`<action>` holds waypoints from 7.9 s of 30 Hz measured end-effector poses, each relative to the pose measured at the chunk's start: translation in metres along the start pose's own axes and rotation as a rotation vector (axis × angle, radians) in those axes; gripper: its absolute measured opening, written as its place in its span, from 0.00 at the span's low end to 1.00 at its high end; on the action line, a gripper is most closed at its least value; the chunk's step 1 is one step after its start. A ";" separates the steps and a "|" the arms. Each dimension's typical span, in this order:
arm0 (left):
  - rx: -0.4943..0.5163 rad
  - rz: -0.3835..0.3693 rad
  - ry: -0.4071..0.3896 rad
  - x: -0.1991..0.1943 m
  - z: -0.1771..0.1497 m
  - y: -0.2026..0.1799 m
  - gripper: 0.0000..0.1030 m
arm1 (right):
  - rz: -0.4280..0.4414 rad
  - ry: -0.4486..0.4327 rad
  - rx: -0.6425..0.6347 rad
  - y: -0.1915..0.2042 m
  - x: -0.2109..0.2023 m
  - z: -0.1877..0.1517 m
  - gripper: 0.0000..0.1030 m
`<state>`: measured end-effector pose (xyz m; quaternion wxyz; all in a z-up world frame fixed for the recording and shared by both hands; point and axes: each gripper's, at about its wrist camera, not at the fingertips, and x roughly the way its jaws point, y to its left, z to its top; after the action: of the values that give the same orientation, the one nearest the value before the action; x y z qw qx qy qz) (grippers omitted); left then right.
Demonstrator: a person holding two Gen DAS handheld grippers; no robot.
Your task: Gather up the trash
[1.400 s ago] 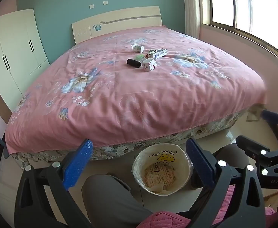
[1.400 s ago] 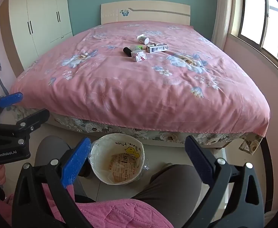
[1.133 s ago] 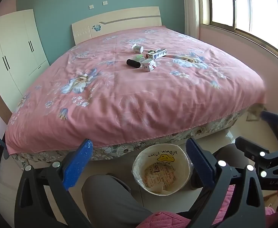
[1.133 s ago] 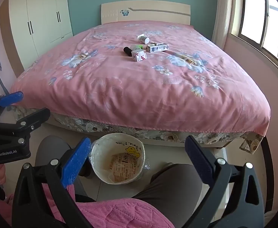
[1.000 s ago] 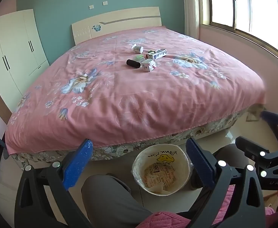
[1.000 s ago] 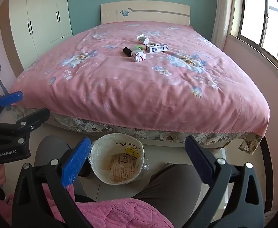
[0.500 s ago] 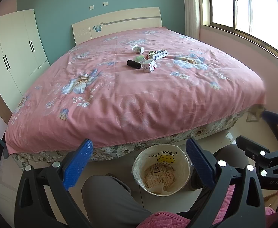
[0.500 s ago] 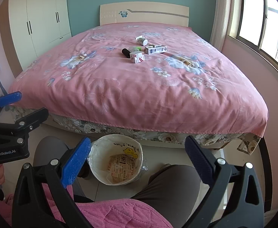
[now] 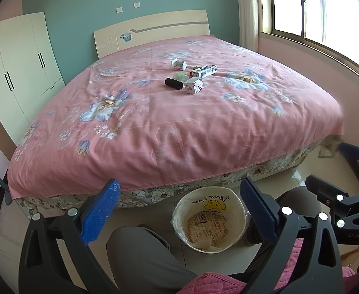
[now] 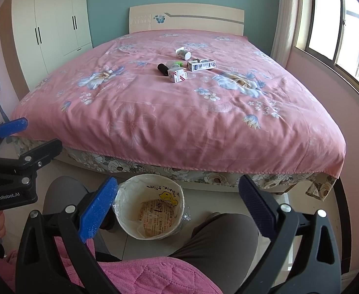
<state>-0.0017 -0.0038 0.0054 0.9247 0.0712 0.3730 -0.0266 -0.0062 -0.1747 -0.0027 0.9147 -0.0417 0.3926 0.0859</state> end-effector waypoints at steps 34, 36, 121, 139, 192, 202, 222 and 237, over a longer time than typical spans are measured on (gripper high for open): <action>0.001 0.003 -0.001 0.000 -0.001 -0.001 0.97 | 0.004 -0.007 -0.001 -0.003 -0.002 0.003 0.94; 0.001 0.003 -0.001 0.000 -0.001 -0.001 0.97 | 0.004 -0.007 -0.001 -0.002 -0.002 0.003 0.94; -0.526 -0.040 0.448 0.515 0.298 0.077 0.60 | 0.361 0.199 -0.164 -0.024 0.449 0.291 0.57; -0.299 -0.035 0.318 0.398 0.305 0.082 0.39 | 0.298 0.097 -0.167 -0.033 0.332 0.297 0.56; 0.082 -0.097 0.157 0.111 0.125 0.075 0.39 | 0.230 0.037 -0.219 -0.009 0.093 0.166 0.56; 0.162 -0.159 0.302 0.147 0.068 0.041 0.39 | 0.263 0.173 -0.273 0.009 0.129 0.107 0.56; 0.255 -0.252 0.610 0.249 -0.040 -0.021 0.39 | 0.311 0.476 -0.284 0.026 0.223 -0.011 0.56; 0.150 -0.304 0.813 0.339 -0.105 -0.031 0.39 | 0.357 0.698 -0.237 0.034 0.300 -0.078 0.56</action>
<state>0.1670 -0.0171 -0.3078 0.6805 0.0873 0.7099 -0.1591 0.1348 -0.1150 -0.2747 0.6862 -0.1045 0.6679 0.2684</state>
